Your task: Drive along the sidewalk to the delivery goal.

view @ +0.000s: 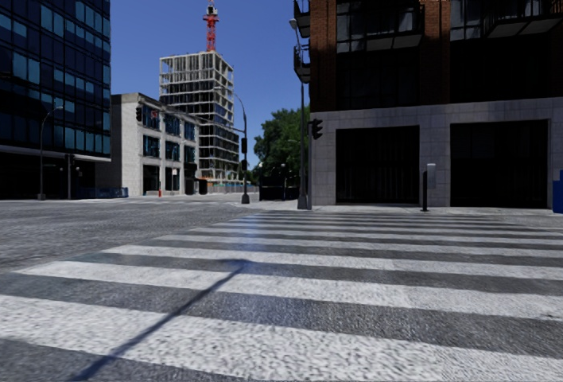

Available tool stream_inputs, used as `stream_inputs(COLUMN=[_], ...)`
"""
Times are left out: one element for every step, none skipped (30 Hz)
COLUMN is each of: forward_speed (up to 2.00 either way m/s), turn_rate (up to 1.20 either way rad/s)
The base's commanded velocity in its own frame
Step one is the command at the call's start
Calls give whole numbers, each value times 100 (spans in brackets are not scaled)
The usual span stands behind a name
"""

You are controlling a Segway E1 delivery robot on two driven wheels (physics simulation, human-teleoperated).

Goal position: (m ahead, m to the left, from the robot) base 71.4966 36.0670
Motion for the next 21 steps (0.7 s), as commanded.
stream_inputs(forward_speed=[200, 200, 200, 200, 200, 200, 200, 200, 200, 200, 200, 200, 200, 200, 200, 200, 200, 200, 200, 200, 200], turn_rate=[-55, -55, -55, -55, -55, -55, -55, -55, -55, -49, -37, -33, -33, -32, -32, -32, -32, -32, -32, -32, -32])
